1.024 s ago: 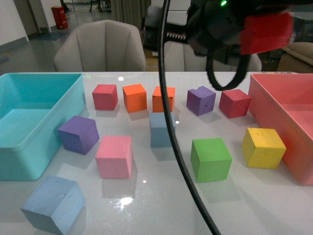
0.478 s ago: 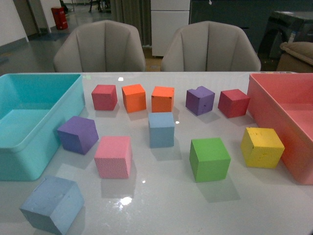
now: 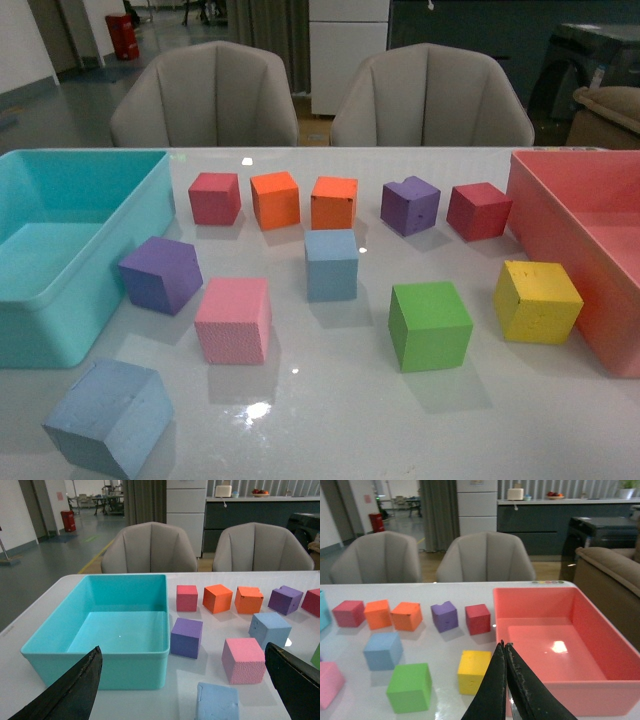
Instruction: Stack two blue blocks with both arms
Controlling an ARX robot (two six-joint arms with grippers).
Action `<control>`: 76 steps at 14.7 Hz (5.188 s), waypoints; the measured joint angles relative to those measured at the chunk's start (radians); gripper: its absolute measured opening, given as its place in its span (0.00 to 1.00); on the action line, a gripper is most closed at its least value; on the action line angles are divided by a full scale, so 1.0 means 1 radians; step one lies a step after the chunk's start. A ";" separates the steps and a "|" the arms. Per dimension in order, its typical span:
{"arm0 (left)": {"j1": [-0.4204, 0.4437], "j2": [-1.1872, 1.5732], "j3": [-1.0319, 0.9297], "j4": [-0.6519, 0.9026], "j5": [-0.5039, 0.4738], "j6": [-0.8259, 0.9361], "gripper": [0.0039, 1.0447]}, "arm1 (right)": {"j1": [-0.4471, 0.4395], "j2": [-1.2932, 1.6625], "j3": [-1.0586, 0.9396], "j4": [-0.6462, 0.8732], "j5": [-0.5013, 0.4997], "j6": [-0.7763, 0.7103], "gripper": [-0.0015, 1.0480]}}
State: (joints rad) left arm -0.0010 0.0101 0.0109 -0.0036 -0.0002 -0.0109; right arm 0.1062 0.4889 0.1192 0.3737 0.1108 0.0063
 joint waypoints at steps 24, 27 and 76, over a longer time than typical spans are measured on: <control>0.000 0.000 0.000 0.000 0.000 0.000 0.94 | -0.106 -0.484 -0.108 -0.377 -0.111 -0.002 0.25; 0.000 0.000 0.000 0.000 0.000 0.000 0.94 | -0.106 -0.484 -0.108 -0.377 -0.111 -0.002 0.56; -0.120 1.852 0.490 0.487 0.171 0.117 0.93 | -0.106 -0.484 -0.107 -0.377 -0.111 -0.001 0.94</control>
State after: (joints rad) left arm -0.1207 1.8618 0.5007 0.4835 0.1703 0.1066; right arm -0.0002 0.0044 0.0120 -0.0036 -0.0002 0.0051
